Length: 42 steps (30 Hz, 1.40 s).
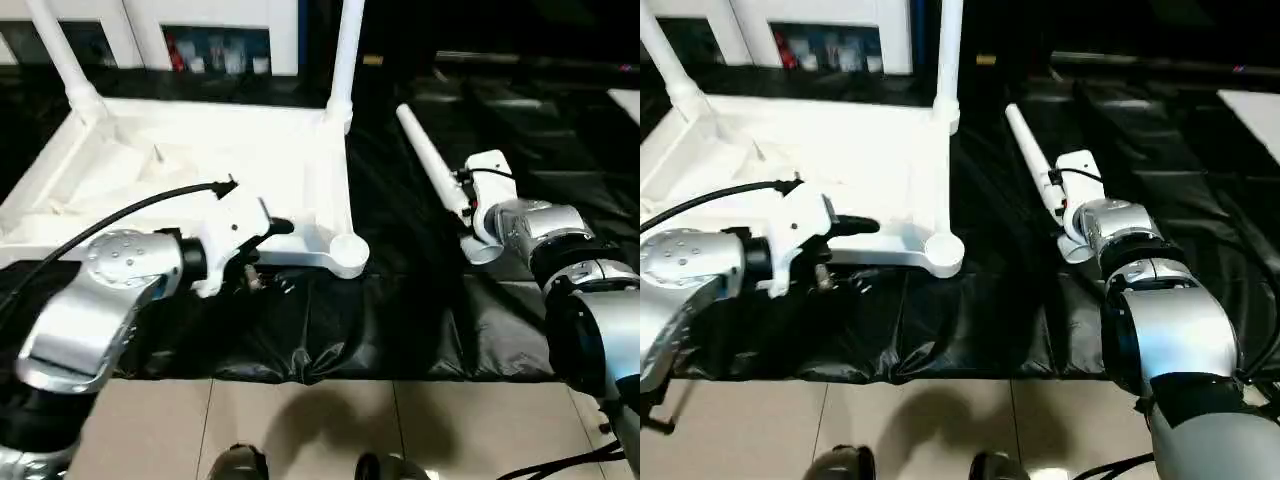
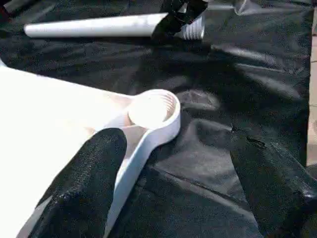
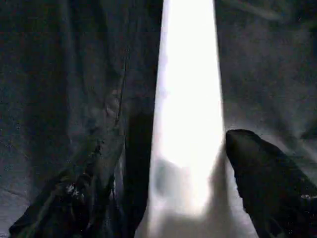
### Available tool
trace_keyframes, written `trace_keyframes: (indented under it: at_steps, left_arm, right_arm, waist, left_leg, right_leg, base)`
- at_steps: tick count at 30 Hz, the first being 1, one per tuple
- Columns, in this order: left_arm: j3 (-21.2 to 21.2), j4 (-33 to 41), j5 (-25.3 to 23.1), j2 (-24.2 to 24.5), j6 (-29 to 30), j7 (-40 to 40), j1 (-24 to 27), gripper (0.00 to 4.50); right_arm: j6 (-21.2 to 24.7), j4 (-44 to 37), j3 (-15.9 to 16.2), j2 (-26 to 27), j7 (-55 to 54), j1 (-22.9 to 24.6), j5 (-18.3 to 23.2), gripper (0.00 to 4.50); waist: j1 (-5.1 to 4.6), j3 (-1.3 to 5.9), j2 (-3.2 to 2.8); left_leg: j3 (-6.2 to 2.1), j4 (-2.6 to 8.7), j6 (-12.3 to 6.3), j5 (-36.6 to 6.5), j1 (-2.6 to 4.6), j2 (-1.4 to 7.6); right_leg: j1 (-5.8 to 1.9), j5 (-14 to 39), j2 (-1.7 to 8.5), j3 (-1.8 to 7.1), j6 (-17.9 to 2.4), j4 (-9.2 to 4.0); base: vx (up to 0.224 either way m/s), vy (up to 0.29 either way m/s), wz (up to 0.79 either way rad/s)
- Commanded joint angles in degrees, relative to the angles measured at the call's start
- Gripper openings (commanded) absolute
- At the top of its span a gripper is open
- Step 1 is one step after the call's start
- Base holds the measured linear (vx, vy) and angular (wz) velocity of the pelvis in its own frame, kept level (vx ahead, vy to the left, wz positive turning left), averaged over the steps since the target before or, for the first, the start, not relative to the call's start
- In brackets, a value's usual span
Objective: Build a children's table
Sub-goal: Pick table leg
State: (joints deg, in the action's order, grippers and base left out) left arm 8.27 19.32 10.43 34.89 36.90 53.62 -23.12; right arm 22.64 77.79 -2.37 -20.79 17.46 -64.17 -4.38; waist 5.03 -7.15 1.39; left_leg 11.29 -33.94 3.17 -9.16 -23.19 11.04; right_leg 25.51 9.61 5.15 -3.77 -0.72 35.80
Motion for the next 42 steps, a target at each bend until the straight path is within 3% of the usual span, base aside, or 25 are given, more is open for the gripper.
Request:
trace_keyframes:
  at_steps: [1,6,7,11,13,15,19,23,25,27,28,30,32,37,39,42]
  left_arm:
    - [-0.6,1.9,0.7,0.9,1.1,0.7,0.2,3.8]
    - [-0.8,2.7,1.4,1.7,2.3,0.9,-0.3,3.8]
    - [-0.8,2.6,1.4,1.7,2.3,0.9,-0.4,3.86]
    - [-0.8,2.4,1.4,2.1,2.4,1.0,-0.7,3.86]
    - [-0.3,1.6,1.2,2.6,1.9,1.0,-0.9,3.86]
    - [-0.2,1.3,1.1,2.7,1.7,0.9,-1.0,3.86]
    - [0.0,0.0,1.0,2.7,1.7,0.2,-2.3,3.86]
    - [0.4,-1.5,0.1,2.3,1.0,-0.7,-2.8,3.86]
    - [0.0,-4.2,-0.7,-0.2,0.3,-4.1,-3.9,3.86]
    - [-0.3,-5.4,-1.0,-1.6,0.0,-5.7,-4.5,3.86]
    - [-0.4,-6.3,-1.2,-2.6,-0.3,-6.8,-4.9,3.86]
    - [-0.7,-7.4,-1.3,-3.8,-0.9,-8.0,-5.3,3.86]
    - [-1.5,-11.8,-1.8,-8.7,-2.6,-13.4,-6.8,3.86]
    - [-2.0,-18.1,-3.1,-15.4,-5.2,-20.6,-9.4,3.86]
    - [-2.1,-19.0,-2.8,-17.0,-5.7,-21.7,-9.8,3.86]
    - [-3.1,-21.5,0.1,-22.3,-6.5,-22.5,-11.9,3.86]
  right_arm:
    - [1.3,0.8,-0.8,-0.1,-0.4,0.1,-0.4,3.66]
    - [2.3,0.8,-0.6,-0.7,0.2,0.2,-0.8,3.66]
    - [2.3,0.8,-0.5,-0.8,0.3,0.2,-0.9,3.39]
    - [3.1,0.8,0.2,-1.3,1.3,0.0,-1.6,3.15]
    - [3.7,0.9,1.0,-1.9,2.3,0.0,-2.4,2.95]
    - [3.8,1.0,1.1,-2.1,2.6,0.1,-2.6,2.92]
    - [4.0,0.9,-0.1,-2.6,2.4,0.2,-2.3,2.49]
    - [3.2,0.8,-1.4,-2.9,1.7,0.5,-1.4,2.26]
    - [1.8,0.4,-4.5,-3.4,0.1,0.3,1.1,2.05]
    - [0.8,0.2,-6.1,-3.5,-0.4,0.1,2.4,1.98]
    - [-0.3,0.0,-6.9,-3.6,-0.4,0.0,3.1,1.95]
    - [-1.4,-0.2,-8.2,-3.6,-0.4,-0.2,4.3,1.93]
    - [-3.1,-1.2,-13.7,-3.6,-0.1,-0.9,9.6,1.91]
    - [-5.9,-2.8,-21.0,-3.0,1.3,0.2,16.7,1.91]
    - [-6.8,-3.6,-22.4,-2.7,3.9,0.9,18.4,1.9]
    - [-6.8,-8.4,-27.0,-1.8,13.5,3.8,25.0,1.9]
  waist:
    - [-0.06,3.24,-0.34]
    - [-0.18,2.74,-0.22]
    - [-0.26,2.64,-0.1]
    - [-0.27,2.55,-0.09]
    - [-0.26,3.18,0.15]
    - [-0.21,3.05,0.06]
    - [0.01,4.07,0.37]
    - [0.16,4.5,0.56]
    - [0.38,5.91,0.84]
    - [0.48,6.01,0.7]
    - [0.58,6.61,0.61]
    - [0.6,6.53,0.5]
    - [0.56,6.49,0.65]
    - [0.85,6.6,0.54]
    - [0.87,6.69,0.54]
    - [1.01,6.83,0.82]
  left_leg:
    - [-0.68,3.83,-0.84,-12.2,1.26,1.64]
    - [-0.78,4.14,0.53,-14.1,1.46,1.71]
    - [-0.79,4.2,0.79,-14.4,1.44,1.7]
    - [-0.86,4.32,1.16,-14.9,1.48,1.75]
    - [-0.78,4.1,1.18,-13.5,1.57,1.81]
    - [-0.74,4.09,1.11,-12.7,1.41,1.79]
    - [-0.52,3.61,0.41,-9.4,1.4,1.74]
    - [-0.43,3.36,0.05,-8.3,1.28,1.71]
    - [-0.34,2.86,-0.26,-5.8,1.4,1.7]
    - [-0.3,2.69,-0.4,-5.2,1.3,1.61]
    - [-0.3,2.44,-0.66,-5.2,1.34,1.62]
    - [-0.37,2.39,-0.65,-5.6,1.21,1.6]
    - [-0.27,2.27,-0.67,-7.7,1.21,1.51]
    - [-0.55,2.07,-0.14,-10.9,1.27,1.55]
    - [-0.6,2.0,-0.26,-11.6,1.13,1.56]
    - [-0.45,1.8,-2.06,-10.5,0.97,1.33]
  right_leg:
    - [-3.2,10.5,2.42,2.58,-14.1,-3.62]
    - [-3.03,12.9,2.48,2.68,-13.2,-3.84]
    - [-3.05,13.3,2.51,2.72,-12.9,-3.92]
    - [-3.02,13.9,2.55,2.72,-12.6,-3.96]
    - [-3.3,12.6,2.58,2.7,-13.1,-3.68]
    - [-3.28,11.5,2.52,2.69,-13.3,-3.62]
    - [-3.84,7.8,2.64,2.68,-14.8,-3.05]
    - [-4.07,6.9,2.76,2.73,-15.3,-2.85]
    - [-4.6,3.8,2.77,2.65,-15.8,-2.23]
    - [-4.51,2.4,2.8,2.68,-16.1,-2.14]
    - [-4.69,1.6,2.8,2.57,-16.5,-1.92]
    - [-4.64,2.1,2.82,2.52,-16.6,-1.95]
    - [-4.56,3.9,2.77,2.66,-16.1,-2.29]
    - [-4.39,8.2,2.92,2.53,-14.5,-2.59]
    - [-4.51,8.8,2.97,2.44,-14.1,-2.71]
    - [-4.79,7.4,2.86,2.44,-14.5,-2.85]
  base:
    - [0.0,0.0,0.0]
    - [0.0,0.0,0.0]
    - [0.0,0.0,0.0]
    - [0.0,0.0,0.0]
    - [0.0,0.0,0.0]
    - [0.0,0.0,0.0]
    - [0.0,0.0,0.0]
    - [0.0,0.0,0.0]
    - [0.0,0.0,0.0]
    - [0.0,0.0,0.0]
    - [0.0,0.0,0.0]
    - [0.0,0.0,0.0]
    - [0.0,0.0,0.0]
    - [0.0,0.0,0.0]
    - [0.0,0.0,0.0]
    - [0.0,0.0,0.0]
